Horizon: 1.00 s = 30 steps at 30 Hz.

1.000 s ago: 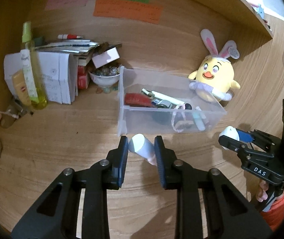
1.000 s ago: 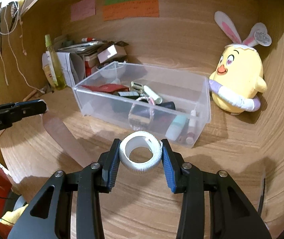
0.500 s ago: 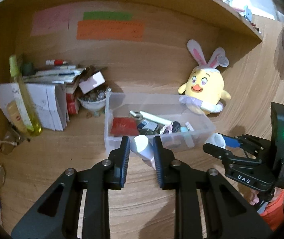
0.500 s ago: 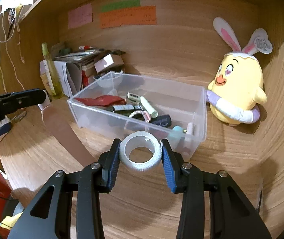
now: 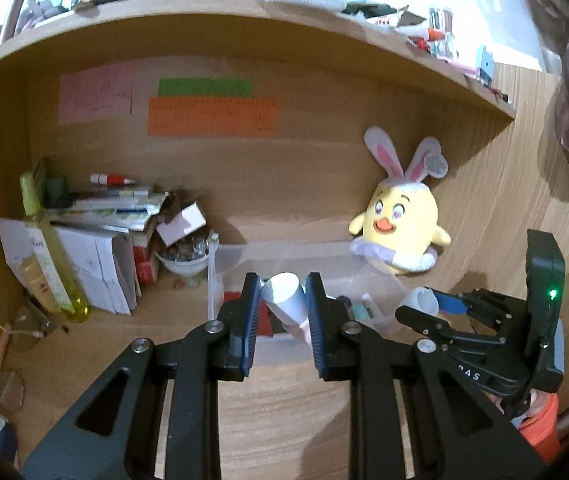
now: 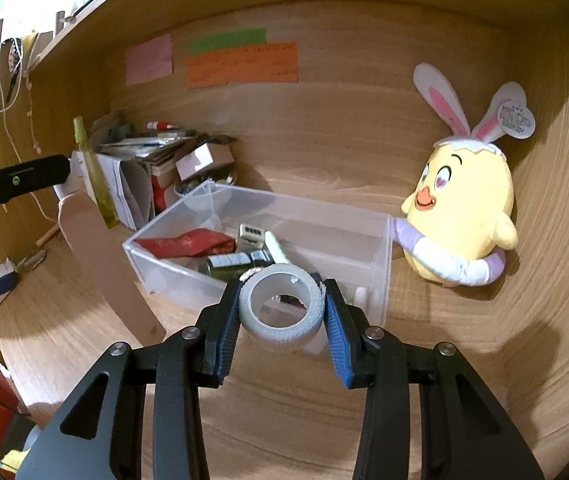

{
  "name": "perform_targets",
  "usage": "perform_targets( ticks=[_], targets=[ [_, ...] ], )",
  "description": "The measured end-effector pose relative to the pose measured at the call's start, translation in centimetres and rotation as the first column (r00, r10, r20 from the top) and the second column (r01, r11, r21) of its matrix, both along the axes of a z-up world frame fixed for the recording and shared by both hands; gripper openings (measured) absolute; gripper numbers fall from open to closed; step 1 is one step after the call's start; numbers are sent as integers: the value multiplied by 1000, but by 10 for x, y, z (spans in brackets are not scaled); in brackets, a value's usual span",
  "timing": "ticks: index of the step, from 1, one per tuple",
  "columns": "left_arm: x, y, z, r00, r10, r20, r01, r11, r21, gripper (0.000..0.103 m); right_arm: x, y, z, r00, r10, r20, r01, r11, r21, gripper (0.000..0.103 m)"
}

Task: Organize objects
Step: 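Carry the tape roll and pink tube into the clear box and release both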

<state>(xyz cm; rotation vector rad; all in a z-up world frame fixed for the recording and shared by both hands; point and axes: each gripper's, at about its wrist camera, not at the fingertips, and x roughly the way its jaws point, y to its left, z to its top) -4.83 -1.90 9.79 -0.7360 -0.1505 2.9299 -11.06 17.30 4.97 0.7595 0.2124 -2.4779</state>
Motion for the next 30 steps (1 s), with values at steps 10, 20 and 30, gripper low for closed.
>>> perform_targets(
  ticks=[10,20,30],
  targets=[
    [-36,-10,5,999,52,-9,-51,998,48,22,-20,-6,12,1000,-10,-27,10,1000,9,36],
    [-88,-9,0,999,22,34,-26,992,124,21,-45,-10,5,1000,-28,-6,28,999,29,36],
    [-113,4,2,1000,12,7,-12,992,125,21,-63,-10,-2,999,-43,17,42,999,32,36]
  ],
)
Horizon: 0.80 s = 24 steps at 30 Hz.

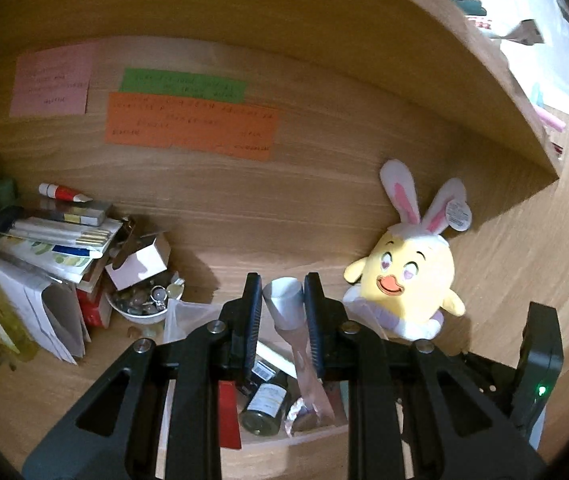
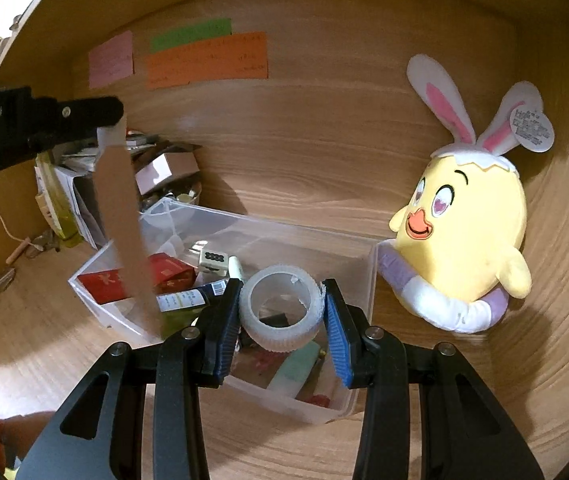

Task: Organize objects
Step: 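Carry the tape roll and pink tube into the clear box and release both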

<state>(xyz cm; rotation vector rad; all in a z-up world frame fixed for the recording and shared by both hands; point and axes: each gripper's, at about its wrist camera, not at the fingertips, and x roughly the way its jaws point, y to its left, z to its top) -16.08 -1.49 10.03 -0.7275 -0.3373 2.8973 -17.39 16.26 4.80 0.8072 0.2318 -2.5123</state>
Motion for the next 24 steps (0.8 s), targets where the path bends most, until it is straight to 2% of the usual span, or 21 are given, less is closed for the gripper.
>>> perform_targets(
  ticks=[6,12,17,20,21,24],
  targets=[
    [-21,-6,-26,996,-14,88,13,1000,14,20,-8,-9,-14,999,15,34,-16,1000,26,36],
    [-31,-7,-63,978,8,208,0,999,-42,21,-15,-17,-27,998,14,63,-17,998,61,36],
    [-30,-9,-81,966,10,259,8,998,-69,22,-19,-21,-34,997,12,81,-18,997,78,36],
    [-23,-9,-80,969,8,248,13,997,-81,37,-20,-24,-35,997,10,82,-18,995,93,39],
    [-20,-8,-79,971,9,240,13,996,-87,43,-20,-24,-36,996,9,84,-17,995,97,44],
    [-11,-5,-74,976,11,216,14,994,-112,52,-18,-23,-36,997,2,71,-9,995,98,51]
  ],
)
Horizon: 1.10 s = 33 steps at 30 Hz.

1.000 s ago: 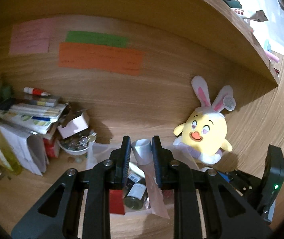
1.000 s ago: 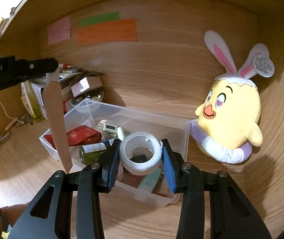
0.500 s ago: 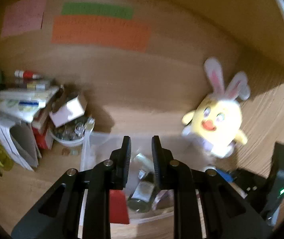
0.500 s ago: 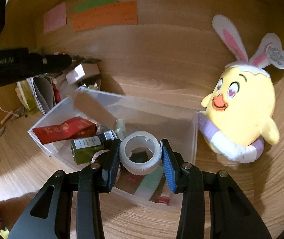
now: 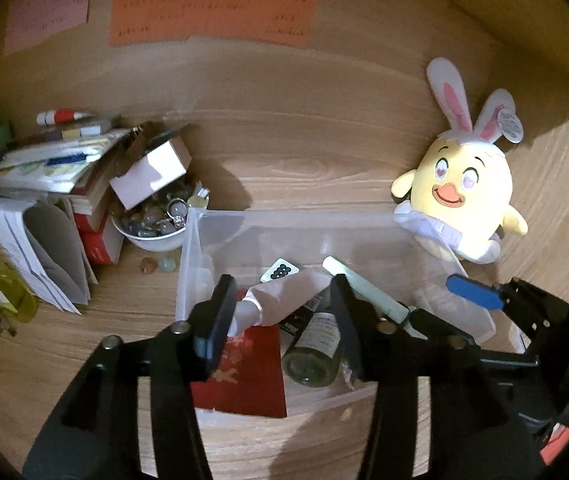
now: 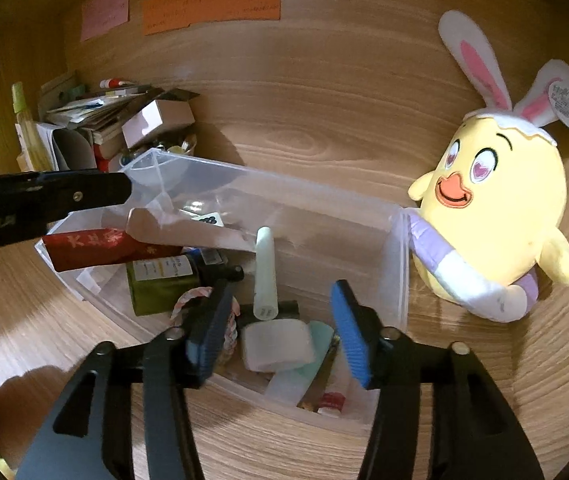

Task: Organize objects
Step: 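Carry the tape roll and pink tube into the clear box and release both, then withdraw both grippers up and away from the clear box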

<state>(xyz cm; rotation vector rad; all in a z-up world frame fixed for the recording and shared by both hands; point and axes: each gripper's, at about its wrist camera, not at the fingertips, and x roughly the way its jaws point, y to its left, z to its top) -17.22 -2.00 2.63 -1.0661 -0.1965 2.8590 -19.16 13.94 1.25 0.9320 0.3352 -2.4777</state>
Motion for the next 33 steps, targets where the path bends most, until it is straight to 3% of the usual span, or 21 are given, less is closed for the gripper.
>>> perform_targets(
  ticks=[11,16,19,33],
  targets=[
    [31,1,12,999,10,-46,-11,999,-36,77,16,8,17,1000,16,-16,-17,999,-37,70],
    [44,-1,13,998,25,-61,-28,999,-39,93,33,17,27,999,28,-34,-30,998,-61,77],
    [52,-1,12,997,32,-65,-36,998,-57,94,42,19,32,999,36,-36,-38,997,-67,83],
    [82,6,-8,999,14,-45,-18,996,-90,95,81,27,36,997,38,-64,-44,995,-88,87]
  ],
)
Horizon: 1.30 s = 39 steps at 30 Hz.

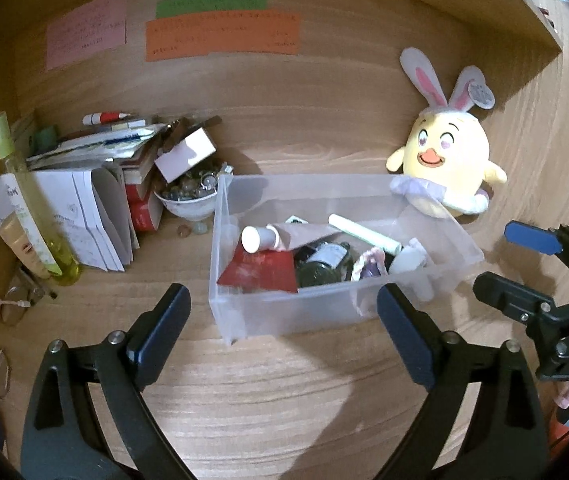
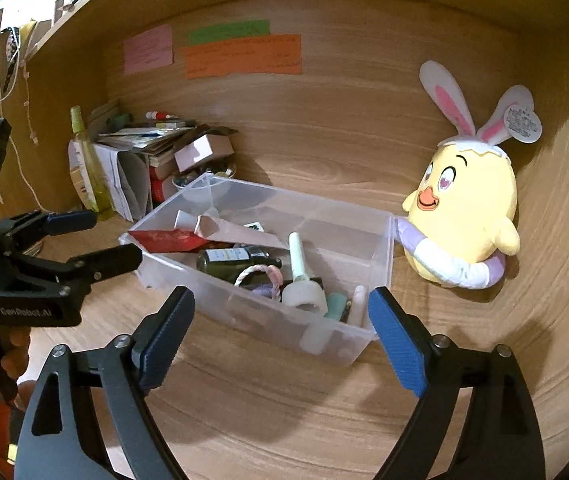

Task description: Organize objects

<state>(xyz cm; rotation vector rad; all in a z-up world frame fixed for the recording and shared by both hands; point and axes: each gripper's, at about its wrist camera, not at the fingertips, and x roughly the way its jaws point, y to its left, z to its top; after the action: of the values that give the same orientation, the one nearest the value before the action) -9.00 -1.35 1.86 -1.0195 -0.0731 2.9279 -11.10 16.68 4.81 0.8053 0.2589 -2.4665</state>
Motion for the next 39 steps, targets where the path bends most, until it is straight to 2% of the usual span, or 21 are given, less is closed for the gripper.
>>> perform_targets(
  ticks=[22,39],
  targets=[
    [15,6,-6,1000,-15,-2,15,1000,10,96,14,0,-6,1000,3,12,-3,1000,4,87],
    [14,9,-3,1000,-13,-17,13,1000,0,96,5,3,-9,1000,0,26,0,1000,1,87]
  ],
)
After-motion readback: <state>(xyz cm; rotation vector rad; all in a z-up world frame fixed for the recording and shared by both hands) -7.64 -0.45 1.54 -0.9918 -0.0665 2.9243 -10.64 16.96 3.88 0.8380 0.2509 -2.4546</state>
